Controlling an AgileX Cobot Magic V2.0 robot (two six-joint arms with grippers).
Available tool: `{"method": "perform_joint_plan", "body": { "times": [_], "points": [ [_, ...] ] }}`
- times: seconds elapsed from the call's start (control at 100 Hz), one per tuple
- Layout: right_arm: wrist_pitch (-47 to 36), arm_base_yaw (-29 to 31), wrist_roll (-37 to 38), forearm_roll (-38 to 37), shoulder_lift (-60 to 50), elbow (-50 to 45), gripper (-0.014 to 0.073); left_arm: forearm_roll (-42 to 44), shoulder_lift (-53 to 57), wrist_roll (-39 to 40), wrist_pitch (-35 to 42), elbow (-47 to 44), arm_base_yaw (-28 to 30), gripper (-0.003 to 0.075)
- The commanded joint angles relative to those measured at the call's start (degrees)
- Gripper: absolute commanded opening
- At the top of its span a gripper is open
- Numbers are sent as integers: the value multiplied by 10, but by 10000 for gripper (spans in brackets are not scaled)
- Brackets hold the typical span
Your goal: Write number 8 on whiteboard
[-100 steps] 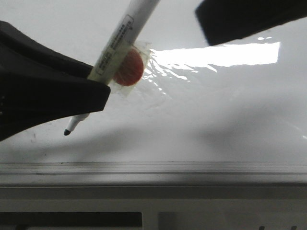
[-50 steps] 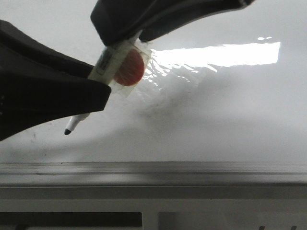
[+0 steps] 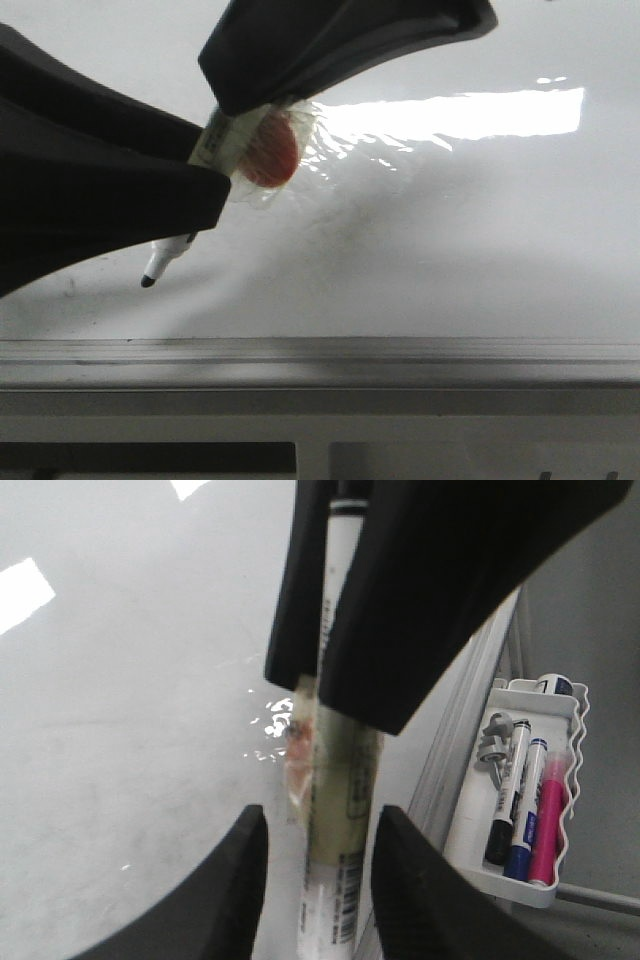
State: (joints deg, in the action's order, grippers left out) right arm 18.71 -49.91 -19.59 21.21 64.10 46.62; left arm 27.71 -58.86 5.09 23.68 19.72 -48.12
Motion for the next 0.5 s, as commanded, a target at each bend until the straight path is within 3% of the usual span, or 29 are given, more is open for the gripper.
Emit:
{"method": "perform_joint_plan", "body": {
  "times": [0.0,0.14,0.32,0.49],
  "points": [
    [-36,0,1,6,-12,21,-69,-17,36,4,-12,19,-4,257],
    [-41,7,55,6,-27,22,-58,-49,123,5,-116,19,-4,257],
    [-37,38,68,6,-60,31,-58,-95,228,5,-117,19,-3,257],
    [22,111,68,-11,-62,87,-58,-114,250,5,-130,19,-3,257]
  ]
}}
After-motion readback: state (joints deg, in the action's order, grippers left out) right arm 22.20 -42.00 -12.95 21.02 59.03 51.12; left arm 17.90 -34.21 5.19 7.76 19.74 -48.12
